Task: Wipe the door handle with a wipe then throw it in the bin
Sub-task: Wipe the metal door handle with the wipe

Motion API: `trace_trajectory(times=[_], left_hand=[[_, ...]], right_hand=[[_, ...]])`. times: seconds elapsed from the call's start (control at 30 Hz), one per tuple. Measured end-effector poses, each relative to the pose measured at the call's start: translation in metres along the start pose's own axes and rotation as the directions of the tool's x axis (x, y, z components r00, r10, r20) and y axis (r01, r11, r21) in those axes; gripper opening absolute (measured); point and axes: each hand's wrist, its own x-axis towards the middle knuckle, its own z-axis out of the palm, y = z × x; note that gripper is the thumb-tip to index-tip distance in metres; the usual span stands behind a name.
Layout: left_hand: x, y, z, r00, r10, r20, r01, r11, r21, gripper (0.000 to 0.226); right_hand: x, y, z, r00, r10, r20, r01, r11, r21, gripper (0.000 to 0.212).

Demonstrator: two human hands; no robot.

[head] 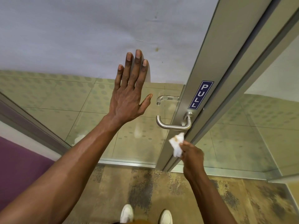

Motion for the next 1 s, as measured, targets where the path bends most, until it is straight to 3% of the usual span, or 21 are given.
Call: trace_trajectory(times=[0.07, 0.13, 0.23, 0.27, 0.33, 0.43, 0.57, 0.67, 0.73, 0.83, 0.9, 1.0], left_hand=[[0.000, 0.001, -0.001, 1.000, -0.004, 0.000, 0.004, 1.000, 0.000, 0.114], [0.000, 0.003, -0.001, 1.000, -0.016, 0.003, 0.016, 1.000, -0.002, 0.115], [0.000, 0.007, -0.004, 0.999, -0.043, 0.000, 0.043, 0.999, 0.002, 0.118], [0.000, 0.009, -0.004, 0.999, -0.053, 0.001, 0.053, 0.999, 0.003, 0.117], [0.001, 0.011, -0.005, 0.998, -0.065, 0.005, 0.065, 0.998, -0.002, 0.113], [0.001, 0.012, -0.007, 0.997, -0.077, 0.012, 0.077, 0.997, -0.006, 0.110], [0.002, 0.013, -0.010, 0.996, -0.082, 0.023, 0.082, 0.997, -0.002, 0.108], [0.002, 0.014, -0.011, 0.995, -0.093, 0.026, 0.093, 0.996, 0.000, 0.108], [0.003, 0.015, -0.012, 0.995, -0.098, 0.028, 0.098, 0.995, 0.000, 0.107], [0.002, 0.016, -0.012, 0.994, -0.105, 0.024, 0.105, 0.994, -0.001, 0.108], [0.002, 0.016, -0.013, 0.994, -0.103, 0.023, 0.103, 0.995, -0.001, 0.107], [0.002, 0.015, -0.014, 0.995, -0.100, 0.026, 0.100, 0.995, 0.004, 0.107]], right_hand=[[-0.003, -0.012, -0.017, 0.944, -0.255, -0.210, 0.204, 0.950, -0.236, 0.025], [-0.006, -0.030, -0.026, 0.791, -0.575, -0.209, 0.445, 0.775, -0.449, 0.021], [0.000, -0.060, -0.026, 0.418, -0.908, 0.017, 0.668, 0.295, -0.684, 0.017], [0.005, -0.069, -0.023, 0.310, -0.945, 0.105, 0.691, 0.148, -0.708, 0.017], [0.014, -0.080, -0.017, 0.167, -0.941, 0.296, 0.715, -0.091, -0.693, 0.019], [0.023, -0.085, -0.010, 0.115, -0.820, 0.561, 0.704, -0.331, -0.628, 0.029], [0.030, -0.087, -0.010, 0.210, -0.650, 0.730, 0.654, -0.462, -0.599, 0.048], [0.034, -0.087, -0.011, 0.268, -0.586, 0.764, 0.640, -0.485, -0.596, 0.055], [0.033, -0.084, -0.010, 0.331, -0.616, 0.715, 0.664, -0.387, -0.640, 0.049], [0.031, -0.068, -0.007, 0.295, -0.728, 0.620, 0.705, -0.273, -0.655, 0.049], [0.032, -0.059, -0.004, 0.330, -0.810, 0.485, 0.762, -0.075, -0.644, 0.043], [0.035, -0.050, 0.005, 0.464, -0.858, 0.220, 0.745, 0.244, -0.620, 0.028]])
